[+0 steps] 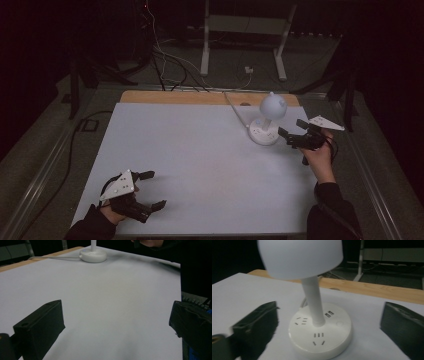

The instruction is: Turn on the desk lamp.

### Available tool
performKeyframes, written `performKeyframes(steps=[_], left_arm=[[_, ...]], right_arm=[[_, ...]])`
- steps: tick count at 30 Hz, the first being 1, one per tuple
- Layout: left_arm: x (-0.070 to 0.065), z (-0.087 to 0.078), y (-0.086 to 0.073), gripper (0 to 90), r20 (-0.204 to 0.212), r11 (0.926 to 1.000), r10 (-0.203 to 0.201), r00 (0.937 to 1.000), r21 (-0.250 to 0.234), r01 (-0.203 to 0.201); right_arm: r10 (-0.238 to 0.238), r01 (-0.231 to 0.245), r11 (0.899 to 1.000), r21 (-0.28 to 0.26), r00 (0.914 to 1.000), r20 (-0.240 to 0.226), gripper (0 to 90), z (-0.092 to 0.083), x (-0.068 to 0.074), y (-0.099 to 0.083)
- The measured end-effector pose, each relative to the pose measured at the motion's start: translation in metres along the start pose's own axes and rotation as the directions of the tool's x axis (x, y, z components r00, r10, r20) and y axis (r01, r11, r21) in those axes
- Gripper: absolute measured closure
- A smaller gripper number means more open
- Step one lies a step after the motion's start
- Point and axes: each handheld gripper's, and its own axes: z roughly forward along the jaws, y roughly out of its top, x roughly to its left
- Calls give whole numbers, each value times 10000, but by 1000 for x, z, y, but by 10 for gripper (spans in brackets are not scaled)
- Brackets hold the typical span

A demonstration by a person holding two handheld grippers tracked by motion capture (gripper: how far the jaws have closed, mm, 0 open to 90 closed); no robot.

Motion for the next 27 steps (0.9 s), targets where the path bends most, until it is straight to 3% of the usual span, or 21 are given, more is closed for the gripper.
performKeyframes(steps=[5, 8, 9, 10, 13, 15, 16, 19, 20, 27], left_arm=[[0, 0, 0, 3, 7, 10000, -10, 10000, 23, 10], [0, 0, 0, 4, -34, 10000, -24, 10000, -34, 24], [0, 0, 0, 4, -49, 10000, -28, 10000, -39, 27], [0, 0, 0, 3, -63, 10000, -9, 10000, -36, 9], [1, 0, 0, 3, -46, 10000, -30, 10000, -63, 30], [1, 0, 0, 3, -45, 10000, -41, 10000, -53, 41], [1, 0, 0, 4, -51, 10000, -27, 10000, -36, 27], [0, 0, 0, 3, -12, 10000, -57, 10000, -22, 57], [0, 0, 0, 3, -6, 10000, -62, 10000, -24, 62], [1, 0, 0, 4, -34, 10000, -73, 10000, -57, 73]], right_arm=[[149, -150, 9999, 41, 9994, 322, 75, 6, -4, -2], [69, -83, 9996, 271, 9985, 542, 225, 13, -7, -3], [69, -83, 9996, 271, 9985, 542, 225, 13, -7, -3], [148, -174, 9990, 413, 9979, 624, 291, 15, -8, -4], [119, -151, 9989, 455, 9975, 702, 337, 18, -8, -5], [139, -181, 9984, 535, 9968, 793, 414, 20, -8, -6], [287, -337, 9972, 660, 9967, 760, 470, 22, -9, -6], [391, -447, 9962, 750, 9964, 751, 523, 23, -9, -6], [556, -612, 9948, 812, 9961, 691, 586, 25, -9, -7], [878, -930, 9912, 947, 9945, 569, 711, 33, -11, -10]])
